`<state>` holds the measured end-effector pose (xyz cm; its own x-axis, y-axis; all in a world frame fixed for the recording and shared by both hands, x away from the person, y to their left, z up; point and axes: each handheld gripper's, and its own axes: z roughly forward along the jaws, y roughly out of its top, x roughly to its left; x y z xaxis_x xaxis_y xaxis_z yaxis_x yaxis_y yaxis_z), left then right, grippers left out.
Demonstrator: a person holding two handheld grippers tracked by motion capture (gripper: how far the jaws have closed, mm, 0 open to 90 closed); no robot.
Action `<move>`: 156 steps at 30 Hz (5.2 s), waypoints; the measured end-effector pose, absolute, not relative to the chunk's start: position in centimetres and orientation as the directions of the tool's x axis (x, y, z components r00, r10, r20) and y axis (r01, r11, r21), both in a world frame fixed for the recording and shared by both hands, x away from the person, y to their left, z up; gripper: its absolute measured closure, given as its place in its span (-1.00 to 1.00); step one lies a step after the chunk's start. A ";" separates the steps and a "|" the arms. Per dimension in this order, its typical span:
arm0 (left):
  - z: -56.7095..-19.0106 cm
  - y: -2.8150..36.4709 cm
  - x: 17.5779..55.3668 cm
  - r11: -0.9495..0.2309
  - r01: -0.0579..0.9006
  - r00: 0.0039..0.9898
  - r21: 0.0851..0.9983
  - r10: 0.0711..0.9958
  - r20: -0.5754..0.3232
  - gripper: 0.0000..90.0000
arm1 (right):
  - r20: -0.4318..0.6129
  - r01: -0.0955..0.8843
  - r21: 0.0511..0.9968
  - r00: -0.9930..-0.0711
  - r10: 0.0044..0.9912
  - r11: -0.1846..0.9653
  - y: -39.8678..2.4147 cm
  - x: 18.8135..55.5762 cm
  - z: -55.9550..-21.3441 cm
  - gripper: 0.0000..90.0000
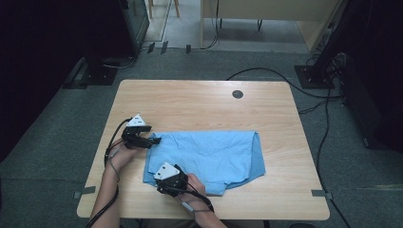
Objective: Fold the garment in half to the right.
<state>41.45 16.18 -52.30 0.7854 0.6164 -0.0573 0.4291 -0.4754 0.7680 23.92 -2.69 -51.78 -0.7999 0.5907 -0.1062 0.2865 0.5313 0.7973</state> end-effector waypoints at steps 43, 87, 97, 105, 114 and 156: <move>-52.3 16.2 41.2 -0.470 0.409 0.828 0.782 0.551 -0.103 0.21 | -0.099 0.279 0.751 -0.849 0.518 0.599 -0.8 25.6 -52.6 0.87; -45.9 16.6 38.9 -0.453 0.403 0.823 0.796 0.560 -0.098 0.84 | -0.004 0.246 0.860 -0.873 0.488 0.447 -3.9 25.3 -46.5 0.99; -41.2 16.8 37.6 -0.522 0.348 0.834 0.778 0.552 -0.002 0.85 | 0.011 0.212 0.898 -0.888 0.460 0.387 -4.3 24.6 -43.3 0.99; -37.5 16.9 36.1 -0.508 0.312 0.833 0.803 0.553 0.026 0.85 | 0.010 0.177 0.923 -0.900 0.436 0.343 -4.8 23.9 -40.6 0.99; -33.3 17.0 34.2 -0.443 0.226 0.826 0.868 0.560 0.071 0.86 | -0.058 0.082 0.948 -0.906 0.419 0.308 -6.1 22.7 -36.2 0.99; -41.3 9.6 37.8 -0.440 0.287 0.858 0.851 0.513 -0.024 0.85 | 0.069 0.283 0.896 -0.851 0.521 0.343 -14.7 25.1 -42.8 0.99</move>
<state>37.84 9.61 -41.28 0.8583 0.5125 -0.0242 0.2866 -0.4397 0.8512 25.15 -14.65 -42.84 -0.8507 0.5211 0.0688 0.2826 0.3430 0.8958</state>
